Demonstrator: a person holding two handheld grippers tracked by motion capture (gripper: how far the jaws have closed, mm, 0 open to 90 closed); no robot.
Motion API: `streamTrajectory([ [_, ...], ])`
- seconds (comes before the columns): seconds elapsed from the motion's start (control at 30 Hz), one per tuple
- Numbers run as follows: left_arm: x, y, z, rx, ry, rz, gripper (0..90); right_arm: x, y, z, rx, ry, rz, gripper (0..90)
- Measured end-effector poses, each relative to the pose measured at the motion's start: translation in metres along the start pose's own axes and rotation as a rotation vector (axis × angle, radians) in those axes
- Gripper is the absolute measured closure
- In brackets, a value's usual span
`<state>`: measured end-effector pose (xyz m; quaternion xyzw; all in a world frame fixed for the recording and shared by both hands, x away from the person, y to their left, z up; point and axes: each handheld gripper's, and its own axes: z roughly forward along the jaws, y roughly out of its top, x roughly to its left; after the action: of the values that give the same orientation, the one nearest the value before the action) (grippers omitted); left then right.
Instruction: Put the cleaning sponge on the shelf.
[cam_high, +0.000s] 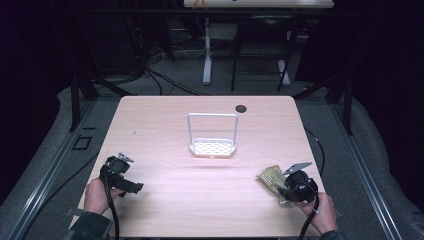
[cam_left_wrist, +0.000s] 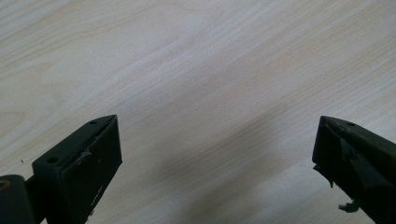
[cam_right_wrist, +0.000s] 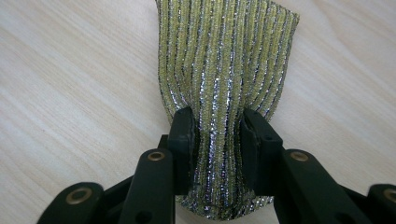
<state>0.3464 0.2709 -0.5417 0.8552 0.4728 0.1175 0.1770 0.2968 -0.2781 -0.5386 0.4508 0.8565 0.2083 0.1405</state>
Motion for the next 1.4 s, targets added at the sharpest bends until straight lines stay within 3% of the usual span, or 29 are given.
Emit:
streamTrajectory([
  [0.5,-0.001,0.0,-0.002,-0.008,0.009,0.001,1.2,0.009,0.008,-0.02,-0.069,-0.031,-0.019,67.1],
  [0.7,-0.002,0.001,-0.001,-0.008,0.008,0.004,1.2,0.015,0.012,-0.022,-0.109,-0.049,-0.034,67.1],
  [1.03,0.0,0.0,0.0,-0.005,0.011,0.0,1.2,0.029,0.025,-0.02,-0.124,-0.031,-0.08,66.9],
  [1.4,-0.001,0.0,-0.001,-0.002,0.018,0.001,1.2,0.039,0.034,-0.024,-0.153,-0.046,-0.121,66.7],
])
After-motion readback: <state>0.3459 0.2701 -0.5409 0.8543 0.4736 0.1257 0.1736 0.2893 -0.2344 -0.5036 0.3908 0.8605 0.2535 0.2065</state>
